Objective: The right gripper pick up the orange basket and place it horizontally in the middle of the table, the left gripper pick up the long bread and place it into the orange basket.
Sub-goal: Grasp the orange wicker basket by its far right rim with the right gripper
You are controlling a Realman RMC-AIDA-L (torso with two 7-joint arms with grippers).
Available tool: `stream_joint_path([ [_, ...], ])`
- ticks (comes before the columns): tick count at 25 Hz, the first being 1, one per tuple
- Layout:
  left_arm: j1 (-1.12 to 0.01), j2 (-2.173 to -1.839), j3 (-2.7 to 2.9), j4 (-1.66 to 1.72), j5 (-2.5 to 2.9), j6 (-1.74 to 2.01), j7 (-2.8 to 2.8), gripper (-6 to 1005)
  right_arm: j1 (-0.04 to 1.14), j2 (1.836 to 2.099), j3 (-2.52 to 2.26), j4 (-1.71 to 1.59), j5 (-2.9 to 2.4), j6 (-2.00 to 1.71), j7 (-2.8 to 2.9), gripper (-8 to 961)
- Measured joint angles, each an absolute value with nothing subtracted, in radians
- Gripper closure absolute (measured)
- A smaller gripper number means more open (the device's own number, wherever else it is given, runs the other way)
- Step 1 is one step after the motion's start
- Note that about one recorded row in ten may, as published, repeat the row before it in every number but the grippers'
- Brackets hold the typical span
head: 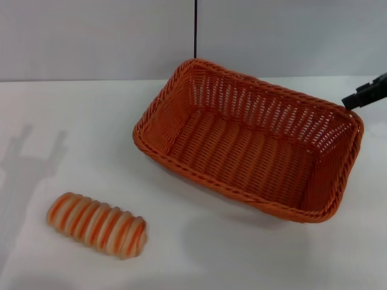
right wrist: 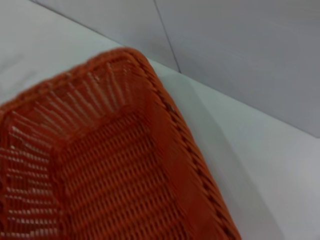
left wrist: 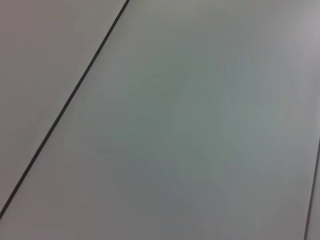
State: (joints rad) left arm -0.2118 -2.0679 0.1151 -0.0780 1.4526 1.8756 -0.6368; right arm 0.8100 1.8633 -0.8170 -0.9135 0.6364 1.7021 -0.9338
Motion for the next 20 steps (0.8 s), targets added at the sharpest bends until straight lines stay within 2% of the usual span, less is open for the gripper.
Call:
stream_joint_path([
  [20, -0.225, -2.069, 0.118, -0.078, 1.453, 1.863, -0.641, 211, 0.804, 1.878, -0.819, -0.832, 0.61, 1.621, -0.975, 434],
])
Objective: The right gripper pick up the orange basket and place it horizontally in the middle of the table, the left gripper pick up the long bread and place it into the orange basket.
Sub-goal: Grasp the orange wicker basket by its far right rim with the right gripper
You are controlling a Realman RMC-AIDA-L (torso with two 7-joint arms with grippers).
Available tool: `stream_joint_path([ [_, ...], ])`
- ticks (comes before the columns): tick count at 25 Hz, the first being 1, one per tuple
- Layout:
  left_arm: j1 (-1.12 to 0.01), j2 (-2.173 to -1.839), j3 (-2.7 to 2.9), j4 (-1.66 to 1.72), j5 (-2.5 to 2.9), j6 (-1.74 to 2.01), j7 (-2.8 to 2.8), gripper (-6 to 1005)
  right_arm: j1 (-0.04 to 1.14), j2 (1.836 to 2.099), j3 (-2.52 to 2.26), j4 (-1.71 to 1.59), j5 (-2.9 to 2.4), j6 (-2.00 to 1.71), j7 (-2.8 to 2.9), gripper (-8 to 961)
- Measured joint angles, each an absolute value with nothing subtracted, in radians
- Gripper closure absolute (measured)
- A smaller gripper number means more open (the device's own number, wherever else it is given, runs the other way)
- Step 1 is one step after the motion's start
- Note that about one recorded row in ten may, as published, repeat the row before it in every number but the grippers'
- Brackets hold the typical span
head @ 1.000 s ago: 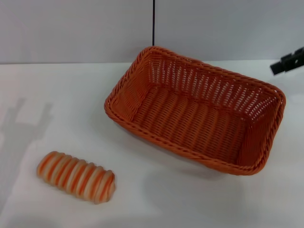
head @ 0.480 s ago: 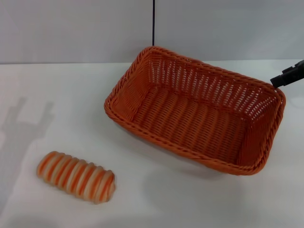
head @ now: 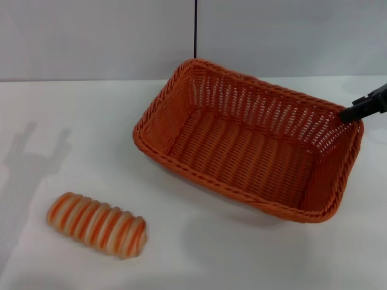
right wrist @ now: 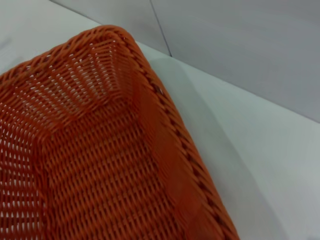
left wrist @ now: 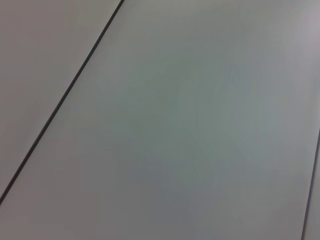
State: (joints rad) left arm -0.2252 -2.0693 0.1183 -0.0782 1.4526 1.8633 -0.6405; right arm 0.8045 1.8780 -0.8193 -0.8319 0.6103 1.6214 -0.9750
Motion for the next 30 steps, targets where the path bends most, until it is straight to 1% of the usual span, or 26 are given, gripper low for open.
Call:
stream_joint_path([
  [7, -0.226, -2.069, 0.119, -0.078, 1.453, 1.863, -0.643, 214, 0.804, 1.896, -0.821, -0.791, 0.61, 1.579, -0.996, 441],
  [22, -0.225, -2.069, 0.12, -0.078, 1.453, 1.864, -0.644, 220, 0.801, 1.916, -0.821, -0.752, 0.61, 1.542, -1.041, 455],
  [24, -0.225, -2.069, 0.12, -0.078, 1.453, 1.864, -0.644, 221, 0.798, 1.919, -0.82, -0.752, 0.61, 1.543, -1.049, 664],
  [30, -0.225, -2.069, 0.12, -0.078, 1.453, 1.862, -0.644, 224, 0.794, 1.923, -0.816, -0.751, 0.614, 1.544, -1.076, 767],
])
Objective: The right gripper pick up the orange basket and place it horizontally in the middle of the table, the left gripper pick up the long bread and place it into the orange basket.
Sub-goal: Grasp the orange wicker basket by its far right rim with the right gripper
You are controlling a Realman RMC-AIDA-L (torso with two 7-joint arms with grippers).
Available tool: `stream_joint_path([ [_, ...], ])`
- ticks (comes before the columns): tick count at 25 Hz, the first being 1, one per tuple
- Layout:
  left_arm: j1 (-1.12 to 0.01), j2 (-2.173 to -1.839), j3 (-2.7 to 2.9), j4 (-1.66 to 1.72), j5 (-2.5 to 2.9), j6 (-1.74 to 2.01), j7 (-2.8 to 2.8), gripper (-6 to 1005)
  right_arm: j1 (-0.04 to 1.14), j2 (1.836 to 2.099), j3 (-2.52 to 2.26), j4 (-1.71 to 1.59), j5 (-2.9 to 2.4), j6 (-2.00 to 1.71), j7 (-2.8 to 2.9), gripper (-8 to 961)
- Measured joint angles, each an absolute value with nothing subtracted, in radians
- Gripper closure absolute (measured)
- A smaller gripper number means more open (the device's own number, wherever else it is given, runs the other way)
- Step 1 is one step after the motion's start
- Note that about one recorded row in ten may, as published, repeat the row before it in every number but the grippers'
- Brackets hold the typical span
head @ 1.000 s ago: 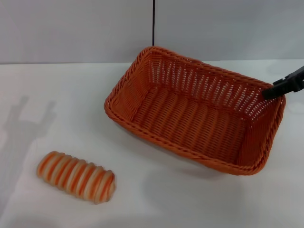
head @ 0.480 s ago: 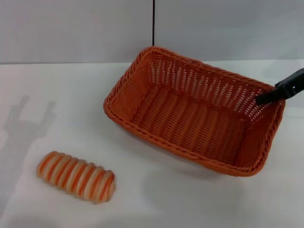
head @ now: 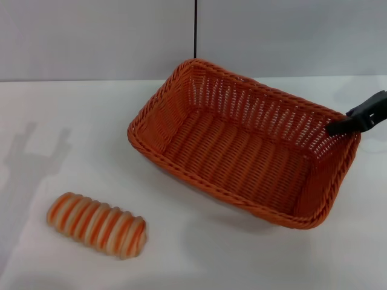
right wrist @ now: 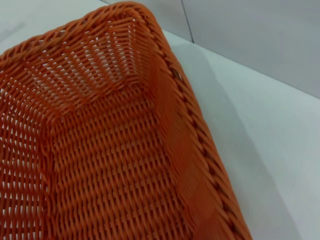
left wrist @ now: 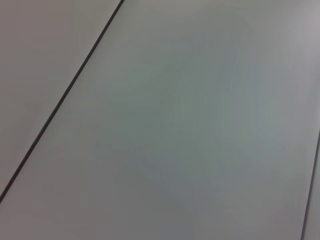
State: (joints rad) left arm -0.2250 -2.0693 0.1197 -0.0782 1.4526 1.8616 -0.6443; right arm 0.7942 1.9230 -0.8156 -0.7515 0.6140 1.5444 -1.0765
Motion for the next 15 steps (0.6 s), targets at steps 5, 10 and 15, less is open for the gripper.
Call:
stream_joint_path([
  [5, -0.225, -2.069, 0.12, -0.078, 1.453, 1.861, -0.644, 226, 0.774, 1.922, -0.793, -0.768, 0.695, 1.593, -1.11, 769],
  [10, -0.226, -2.069, 0.12, -0.078, 1.453, 1.86, -0.644, 228, 0.717, 1.92, -0.772, -0.851, 0.88, 1.694, -1.142, 772],
  [15, -0.225, -2.069, 0.12, -0.078, 1.453, 1.859, -0.644, 230, 0.638, 1.919, -0.757, -0.949, 1.114, 1.75, -1.16, 766],
])
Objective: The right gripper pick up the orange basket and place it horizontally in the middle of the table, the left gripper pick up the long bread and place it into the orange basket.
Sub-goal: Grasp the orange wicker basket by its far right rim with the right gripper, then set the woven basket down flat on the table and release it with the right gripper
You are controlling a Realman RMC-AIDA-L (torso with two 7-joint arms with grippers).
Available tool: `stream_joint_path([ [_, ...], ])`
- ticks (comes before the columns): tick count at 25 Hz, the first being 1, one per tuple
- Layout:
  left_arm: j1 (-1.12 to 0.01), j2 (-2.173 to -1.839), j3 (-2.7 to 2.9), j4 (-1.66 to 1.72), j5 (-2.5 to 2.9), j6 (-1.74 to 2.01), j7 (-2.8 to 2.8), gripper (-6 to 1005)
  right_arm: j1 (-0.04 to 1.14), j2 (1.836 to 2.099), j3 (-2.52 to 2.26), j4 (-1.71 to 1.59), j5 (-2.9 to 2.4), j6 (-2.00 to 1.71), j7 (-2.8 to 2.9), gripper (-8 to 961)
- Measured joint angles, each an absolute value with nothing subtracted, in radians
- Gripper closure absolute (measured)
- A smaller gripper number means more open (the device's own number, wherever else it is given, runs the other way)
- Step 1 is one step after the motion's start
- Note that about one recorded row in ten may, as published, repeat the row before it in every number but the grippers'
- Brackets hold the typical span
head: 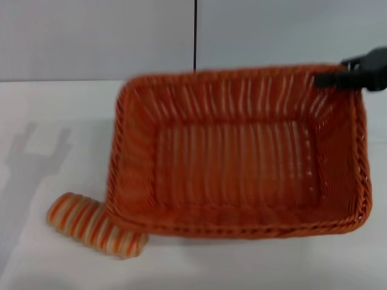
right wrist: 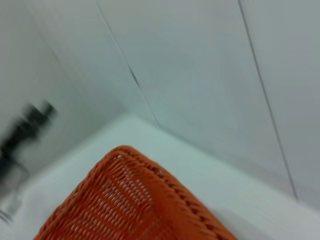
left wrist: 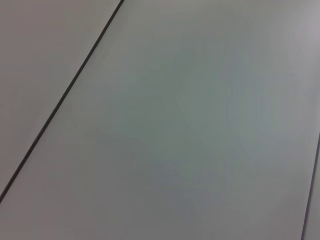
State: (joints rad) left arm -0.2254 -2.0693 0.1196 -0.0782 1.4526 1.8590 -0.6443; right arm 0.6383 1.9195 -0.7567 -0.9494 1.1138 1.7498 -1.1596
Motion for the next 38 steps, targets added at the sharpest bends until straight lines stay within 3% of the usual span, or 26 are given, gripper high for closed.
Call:
stream_joint_path([
  [4, -0.225, -2.069, 0.12, -0.078, 1.453, 1.859, -0.644, 231, 0.594, 1.897, -0.754, -0.958, 1.272, 1.791, -1.169, 760],
  [17, -0.225, -2.069, 0.12, -0.08, 1.453, 1.859, -0.644, 237, 0.551, 1.775, -0.77, -0.966, 1.273, 1.872, -1.227, 741],
  [20, -0.225, -2.069, 0.12, -0.082, 1.453, 1.859, -0.644, 238, 0.553, 1.76, -0.769, -0.934, 1.232, 1.872, -1.278, 737],
  [24, -0.227, -2.069, 0.12, -0.093, 1.453, 1.858, -0.642, 239, 0.584, 1.775, -0.769, -0.862, 1.137, 1.865, -1.354, 731],
  [30, -0.227, -2.07, 0.12, -0.097, 1.453, 1.858, -0.641, 242, 0.64, 1.829, -0.766, -0.754, 1.017, 1.832, -1.443, 722],
  [38, -0.215, -2.071, 0.12, -0.114, 1.453, 1.859, -0.636, 245, 0.669, 1.864, -0.77, -0.718, 1.003, 1.751, -1.464, 710],
])
